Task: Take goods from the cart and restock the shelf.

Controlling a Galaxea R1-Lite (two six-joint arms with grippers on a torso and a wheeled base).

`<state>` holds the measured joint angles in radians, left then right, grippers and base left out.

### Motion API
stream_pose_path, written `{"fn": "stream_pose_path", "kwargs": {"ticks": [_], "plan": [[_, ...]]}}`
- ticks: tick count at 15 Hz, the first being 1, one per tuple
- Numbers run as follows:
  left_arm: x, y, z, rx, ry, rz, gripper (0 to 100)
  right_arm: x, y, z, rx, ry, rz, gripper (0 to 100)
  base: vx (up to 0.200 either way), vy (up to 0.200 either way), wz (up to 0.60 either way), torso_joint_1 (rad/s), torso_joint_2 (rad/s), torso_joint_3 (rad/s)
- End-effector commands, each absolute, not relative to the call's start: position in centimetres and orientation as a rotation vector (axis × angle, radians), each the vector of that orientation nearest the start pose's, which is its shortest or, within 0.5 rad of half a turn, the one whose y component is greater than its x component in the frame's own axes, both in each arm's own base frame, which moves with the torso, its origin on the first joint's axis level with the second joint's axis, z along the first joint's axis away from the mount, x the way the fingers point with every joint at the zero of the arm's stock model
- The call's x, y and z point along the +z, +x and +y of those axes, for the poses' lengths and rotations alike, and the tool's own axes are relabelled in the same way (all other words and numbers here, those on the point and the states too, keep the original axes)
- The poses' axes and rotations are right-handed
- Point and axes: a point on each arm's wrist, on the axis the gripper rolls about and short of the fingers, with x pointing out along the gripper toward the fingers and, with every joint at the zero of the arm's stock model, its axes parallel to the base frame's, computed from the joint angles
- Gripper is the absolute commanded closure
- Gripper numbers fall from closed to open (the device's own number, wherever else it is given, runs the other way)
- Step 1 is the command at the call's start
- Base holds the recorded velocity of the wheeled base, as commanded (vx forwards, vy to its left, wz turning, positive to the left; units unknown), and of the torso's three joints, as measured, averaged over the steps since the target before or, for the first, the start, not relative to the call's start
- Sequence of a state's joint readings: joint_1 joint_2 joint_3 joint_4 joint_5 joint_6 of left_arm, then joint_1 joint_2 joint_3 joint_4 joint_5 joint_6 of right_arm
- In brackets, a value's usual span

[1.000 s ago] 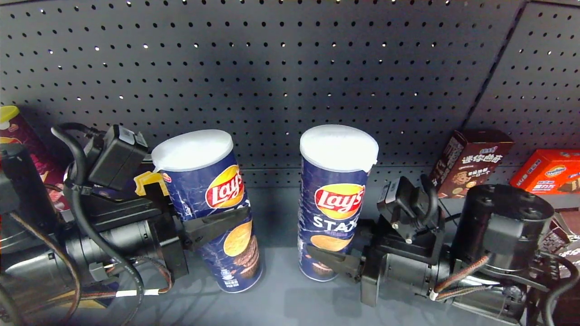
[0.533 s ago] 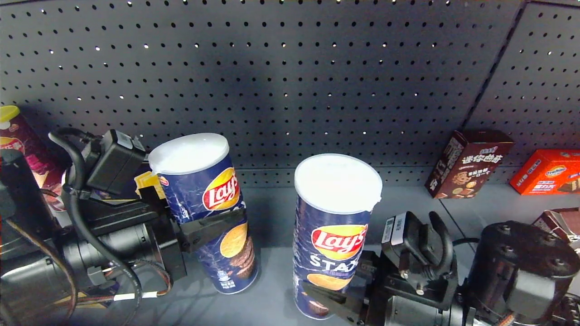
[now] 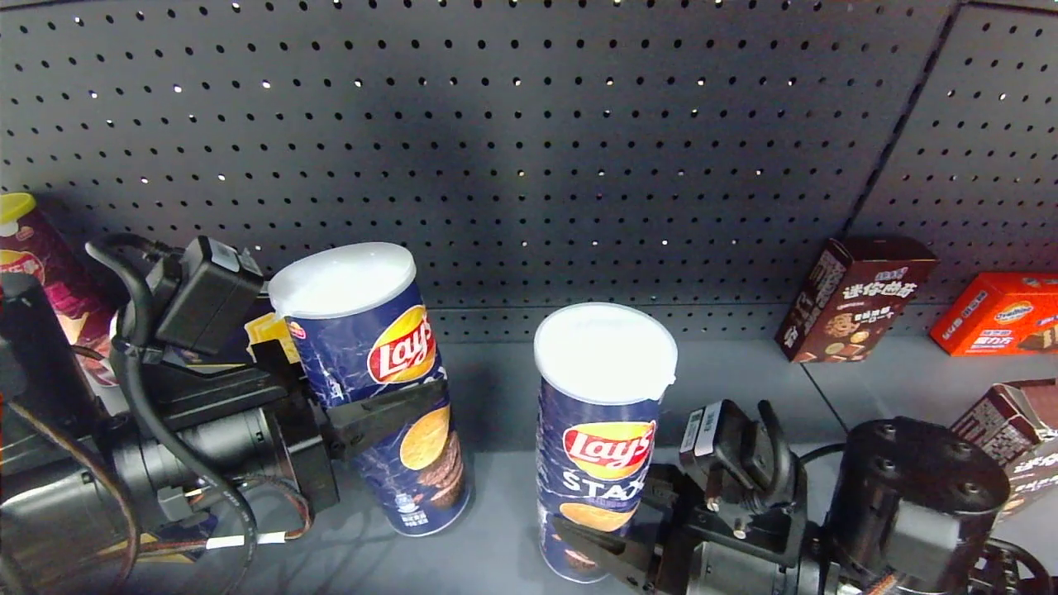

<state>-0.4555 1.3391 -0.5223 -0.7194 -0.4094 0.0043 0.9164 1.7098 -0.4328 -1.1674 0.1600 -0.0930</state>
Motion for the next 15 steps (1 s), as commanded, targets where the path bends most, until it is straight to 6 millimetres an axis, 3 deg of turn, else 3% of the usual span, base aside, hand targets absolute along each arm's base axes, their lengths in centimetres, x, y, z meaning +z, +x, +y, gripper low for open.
{"fn": "stream_pose_path", "kwargs": {"ticks": [1,6,7,13,15], "plan": [[20.5,18.1,-9.9,-0.865,0.007,0.106,100,13.2,16.3,21.5,1.073,-0.138,0.086,100,0.000,0.000,0.00,0.000,0.00,0.000],[20.4,18.1,-9.8,-0.865,0.007,0.107,100,13.2,16.4,21.5,1.075,-0.137,0.085,100,0.000,0.000,0.00,0.000,0.00,0.000],[20.4,18.1,-9.8,-0.865,0.007,0.107,100,13.0,16.4,21.7,1.078,-0.141,0.091,0,0.000,0.000,0.00,0.000,0.00,0.000],[20.3,18.0,-9.8,-0.865,0.007,0.110,100,13.6,15.7,21.5,1.082,-0.138,0.056,0,0.000,0.000,0.00,0.000,0.00,0.000],[20.4,18.0,-9.8,-0.863,0.007,0.109,100,14.8,14.4,20.4,1.072,-0.125,0.015,0,0.000,0.000,0.00,0.000,0.00,0.000]]}}
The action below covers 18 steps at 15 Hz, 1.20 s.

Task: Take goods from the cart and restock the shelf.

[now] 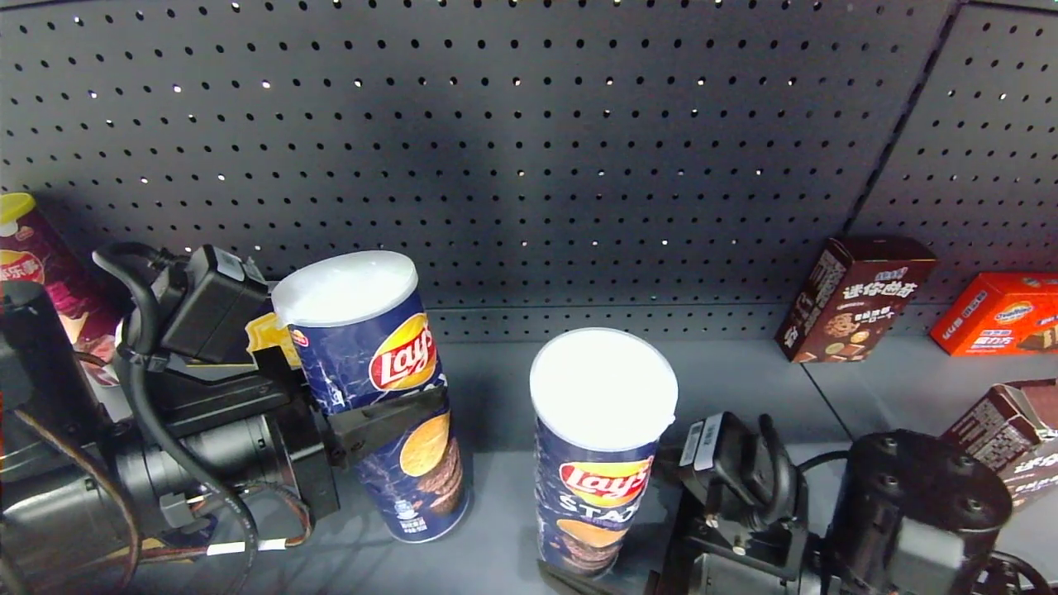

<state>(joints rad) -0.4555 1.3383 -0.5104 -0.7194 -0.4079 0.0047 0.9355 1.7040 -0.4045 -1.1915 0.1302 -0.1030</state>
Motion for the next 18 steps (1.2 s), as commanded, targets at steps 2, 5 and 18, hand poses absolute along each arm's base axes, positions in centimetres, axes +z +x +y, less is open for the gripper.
{"fn": "stream_pose_path", "kwargs": {"ticks": [2,5,18], "plan": [[20.4,18.0,-9.8,-0.863,0.007,0.109,100,15.8,12.4,18.5,1.088,-0.111,-0.022,0,0.000,0.000,0.00,0.000,0.00,0.000],[20.4,18.0,-9.8,-0.858,0.007,0.109,100,17.2,10.4,15.5,1.033,-0.083,-0.082,0,0.000,0.000,0.00,0.000,0.00,0.000],[19.6,17.3,-9.5,-0.850,0.009,0.132,100,15.8,8.0,12.7,0.920,-0.117,-0.051,0,0.000,0.000,0.00,0.000,0.00,0.000]]}}
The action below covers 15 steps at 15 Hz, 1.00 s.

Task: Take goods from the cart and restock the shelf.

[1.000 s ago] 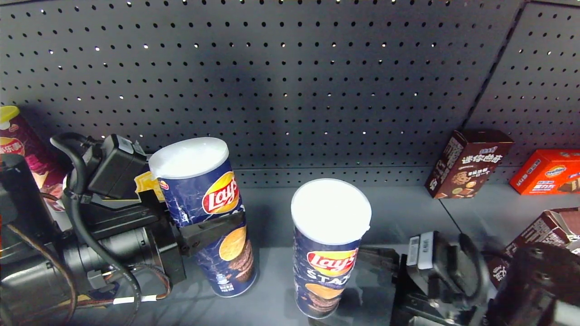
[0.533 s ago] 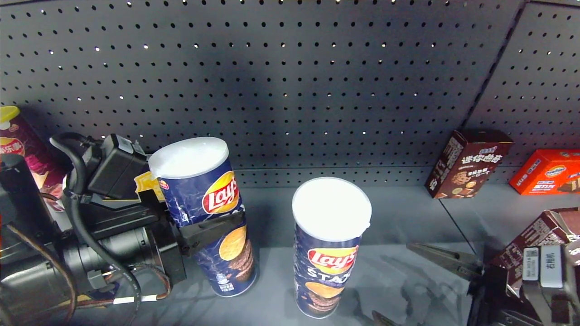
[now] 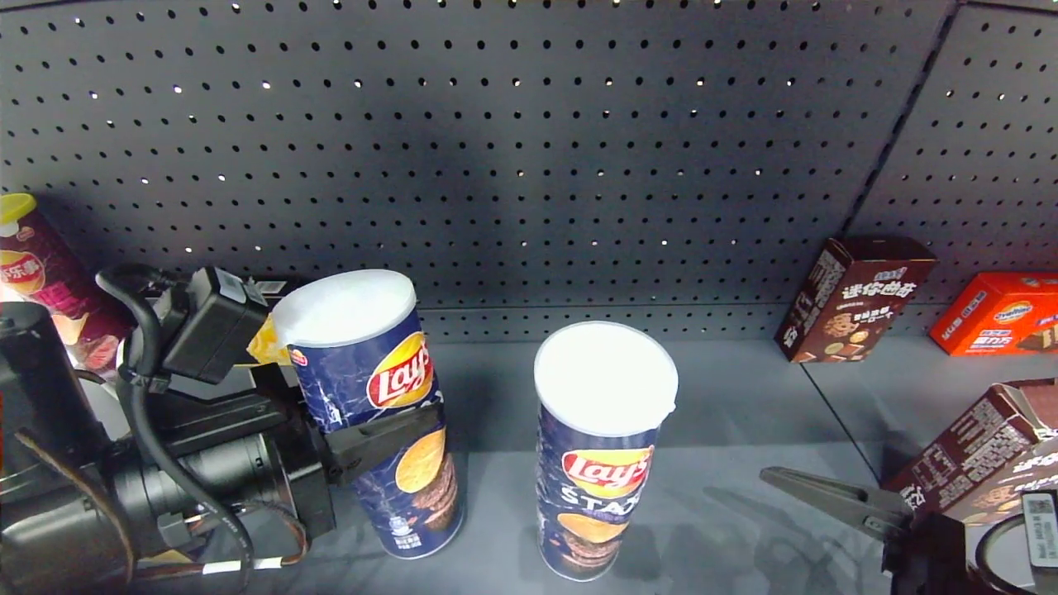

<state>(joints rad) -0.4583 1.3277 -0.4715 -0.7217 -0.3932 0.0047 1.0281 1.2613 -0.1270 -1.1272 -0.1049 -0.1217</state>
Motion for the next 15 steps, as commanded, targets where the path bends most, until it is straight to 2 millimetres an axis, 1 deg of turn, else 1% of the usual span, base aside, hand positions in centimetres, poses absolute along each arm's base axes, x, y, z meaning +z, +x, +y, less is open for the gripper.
{"fn": "stream_pose_path", "kwargs": {"ticks": [1,3,4,5,8,12,15], "plan": [[19.4,17.1,-9.4,-0.850,0.009,0.137,100,15.1,7.9,12.0,0.906,-0.135,-0.029,0,0.000,0.000,0.00,0.000,0.00,0.000],[19.1,16.8,-9.3,-0.850,0.009,0.147,100,15.1,7.8,11.1,0.882,-0.126,-0.044,0,0.000,0.000,0.00,0.000,0.00,0.000],[19.1,16.8,-9.2,-0.850,0.009,0.145,100,15.2,7.9,11.0,0.875,-0.125,-0.046,0,0.000,0.000,0.00,0.000,0.00,0.000],[19.1,16.7,-9.2,-0.850,0.009,0.143,100,15.5,8.3,10.1,0.808,-0.115,-0.068,0,0.000,0.000,0.00,0.000,0.00,0.000],[18.9,16.1,-8.9,-0.850,0.009,0.145,100,16.2,8.6,8.2,0.728,-0.104,-0.124,0,0.000,0.000,0.00,0.000,0.00,0.000],[18.4,15.4,-8.6,-0.848,0.010,0.156,100,15.4,7.8,7.3,0.724,-0.111,-0.118,0,0.000,0.000,0.00,0.000,0.00,0.000],[18.4,15.4,-8.5,-0.847,0.010,0.156,100,15.4,7.7,7.0,0.757,-0.109,-0.127,0,0.000,0.000,0.00,0.000,0.00,0.000]]}}
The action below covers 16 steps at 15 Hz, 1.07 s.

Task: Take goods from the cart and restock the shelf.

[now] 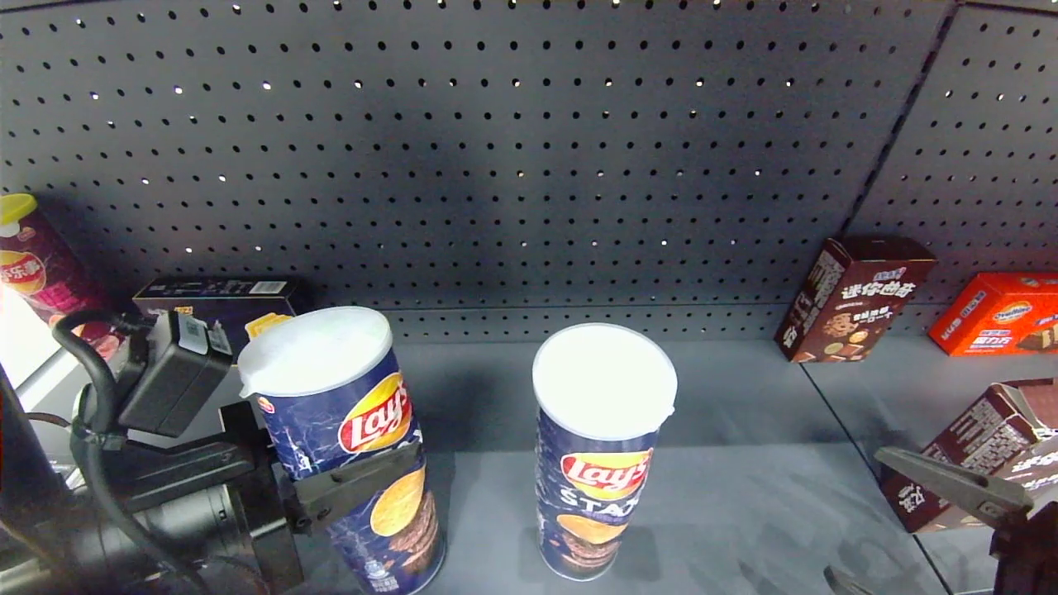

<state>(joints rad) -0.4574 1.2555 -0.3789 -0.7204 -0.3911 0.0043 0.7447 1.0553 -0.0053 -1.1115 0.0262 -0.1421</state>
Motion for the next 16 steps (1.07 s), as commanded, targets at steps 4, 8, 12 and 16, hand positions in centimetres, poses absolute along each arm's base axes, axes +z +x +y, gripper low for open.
{"fn": "stream_pose_path", "kwargs": {"ticks": [4,8,12,16], "plan": [[18.3,15.4,-8.5,-0.847,0.010,0.161,100,15.1,7.3,6.3,0.760,-0.113,-0.094,0,0.000,0.000,0.00,0.000,0.00,0.000],[18.3,15.3,-8.5,-0.845,0.010,0.161,100,14.1,5.7,5.9,0.891,-0.157,-0.030,0,0.000,0.000,0.00,0.000,0.00,0.000],[17.8,14.8,-8.2,-0.845,0.008,0.172,100,11.6,2.1,2.7,0.953,-0.203,0.064,0,0.000,0.000,0.00,0.000,0.00,0.000],[17.7,14.6,-8.1,-0.845,0.008,0.171,100,11.2,1.6,2.0,0.934,-0.197,0.060,0,0.000,0.000,0.00,0.000,0.00,0.000]]}}
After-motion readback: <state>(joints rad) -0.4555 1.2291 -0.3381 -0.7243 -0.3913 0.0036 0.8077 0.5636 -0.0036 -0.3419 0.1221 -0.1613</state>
